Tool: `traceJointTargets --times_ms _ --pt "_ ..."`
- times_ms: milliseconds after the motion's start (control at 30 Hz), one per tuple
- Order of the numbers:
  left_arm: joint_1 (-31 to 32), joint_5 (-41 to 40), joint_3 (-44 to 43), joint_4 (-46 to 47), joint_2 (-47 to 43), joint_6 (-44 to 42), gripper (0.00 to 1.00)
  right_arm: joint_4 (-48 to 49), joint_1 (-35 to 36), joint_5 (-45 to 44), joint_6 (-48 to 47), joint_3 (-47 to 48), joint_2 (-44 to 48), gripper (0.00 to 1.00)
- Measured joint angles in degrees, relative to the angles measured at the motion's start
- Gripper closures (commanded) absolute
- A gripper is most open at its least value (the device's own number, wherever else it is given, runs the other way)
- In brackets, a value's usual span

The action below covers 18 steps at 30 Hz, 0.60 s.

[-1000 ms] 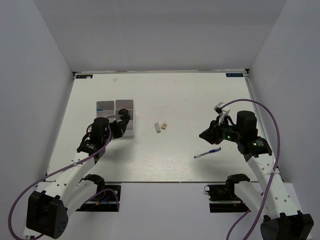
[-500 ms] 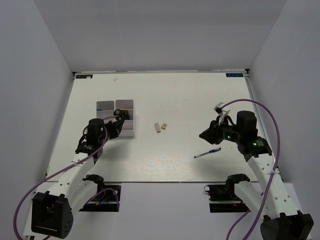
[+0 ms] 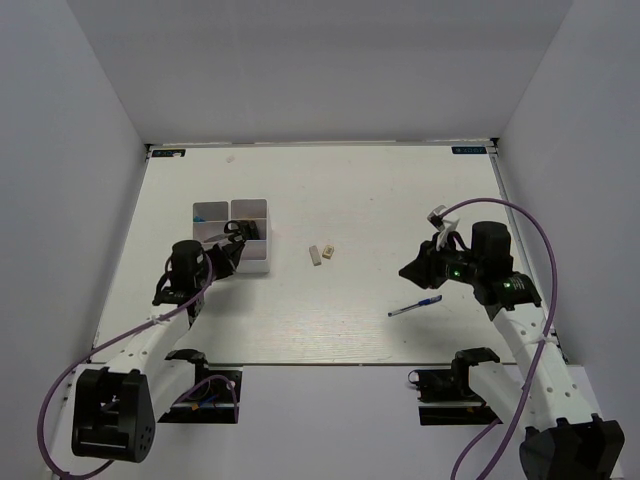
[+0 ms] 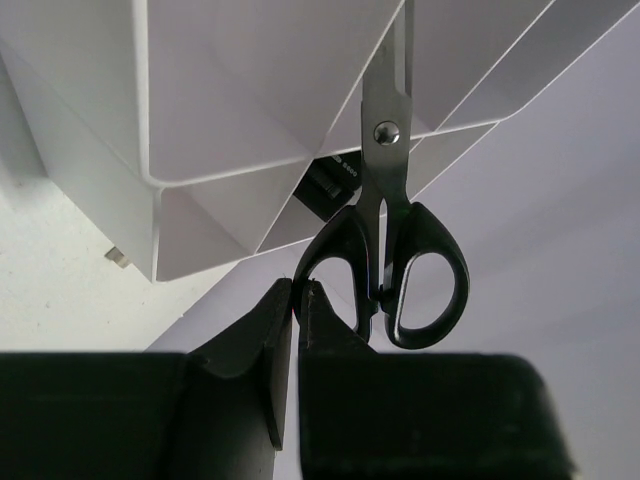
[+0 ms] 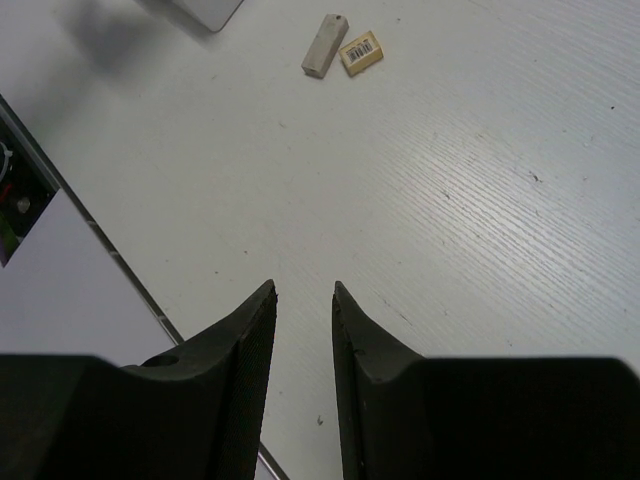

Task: Sort the stationery into containers
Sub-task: Place the stationery into the container

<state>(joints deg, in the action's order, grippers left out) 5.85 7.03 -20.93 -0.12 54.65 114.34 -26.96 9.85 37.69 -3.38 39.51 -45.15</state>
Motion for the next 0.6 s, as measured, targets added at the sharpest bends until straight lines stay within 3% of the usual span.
traceJointTargets --times_ms 133,233,367,467,600 --pt "-1.27 1.36 1.36 2.73 0.74 0.02 0.77 0.04 -0.55 -0.04 -0.02 0.00 -0.31 0.67" --pt "-2.45 2.34 1.84 3.61 0.76 0.13 0.73 0.02 -0.98 -0.11 -0.02 0.00 -0.46 0.67" --pt "-4.22 3.87 1.84 5.22 0.74 0.07 0.58 0.02 -1.66 -0.13 -0.02 0.00 -0.70 0.67" --pt "-5.27 4.96 1.84 6.21 0.74 0.09 0.51 0.02 -2.10 -0.13 -0.02 0.00 -0.92 0.67" --pt "-6.93 6.64 1.84 6.54 -0.02 0.13 0.50 0.02 -2.51 -0.02 -0.02 0.00 -1.20 0.67"
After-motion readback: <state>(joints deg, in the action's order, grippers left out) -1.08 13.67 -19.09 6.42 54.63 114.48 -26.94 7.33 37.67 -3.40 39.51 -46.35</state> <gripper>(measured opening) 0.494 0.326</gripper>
